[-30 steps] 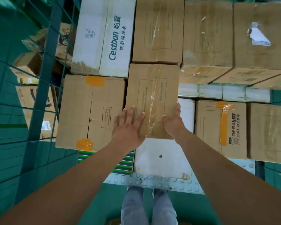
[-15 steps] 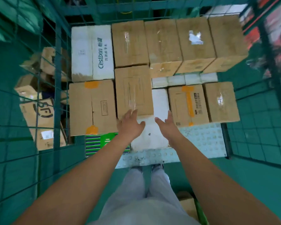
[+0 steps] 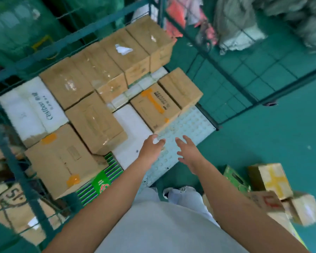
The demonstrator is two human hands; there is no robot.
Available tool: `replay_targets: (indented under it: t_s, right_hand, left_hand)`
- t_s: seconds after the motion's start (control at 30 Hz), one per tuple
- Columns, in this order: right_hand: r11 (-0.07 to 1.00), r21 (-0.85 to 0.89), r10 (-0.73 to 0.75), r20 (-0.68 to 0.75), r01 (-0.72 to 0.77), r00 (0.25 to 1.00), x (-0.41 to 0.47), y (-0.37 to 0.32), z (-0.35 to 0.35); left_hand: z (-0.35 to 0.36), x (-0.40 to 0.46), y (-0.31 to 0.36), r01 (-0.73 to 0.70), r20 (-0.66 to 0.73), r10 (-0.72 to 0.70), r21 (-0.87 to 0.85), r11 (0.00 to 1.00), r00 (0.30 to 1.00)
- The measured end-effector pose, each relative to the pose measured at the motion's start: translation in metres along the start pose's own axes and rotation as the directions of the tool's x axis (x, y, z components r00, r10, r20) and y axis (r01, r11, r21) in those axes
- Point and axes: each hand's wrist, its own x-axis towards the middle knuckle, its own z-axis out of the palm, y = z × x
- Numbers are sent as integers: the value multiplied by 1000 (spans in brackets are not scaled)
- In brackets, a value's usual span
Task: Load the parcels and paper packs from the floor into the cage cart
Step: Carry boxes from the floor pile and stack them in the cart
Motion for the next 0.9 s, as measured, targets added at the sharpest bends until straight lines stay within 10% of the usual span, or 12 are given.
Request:
replay_targets:
  t_s: [0.53, 0.9]
  right_hand:
    - [822, 568, 133, -272, 47, 953, -70, 139, -242]
    - [479, 849, 236, -372, 225, 898, -135, 239, -331]
  left_hand:
    - [265, -68, 104, -299, 452, 75, 448, 842, 889]
    - [405, -145, 117, -578, 662, 63, 599, 554, 747]
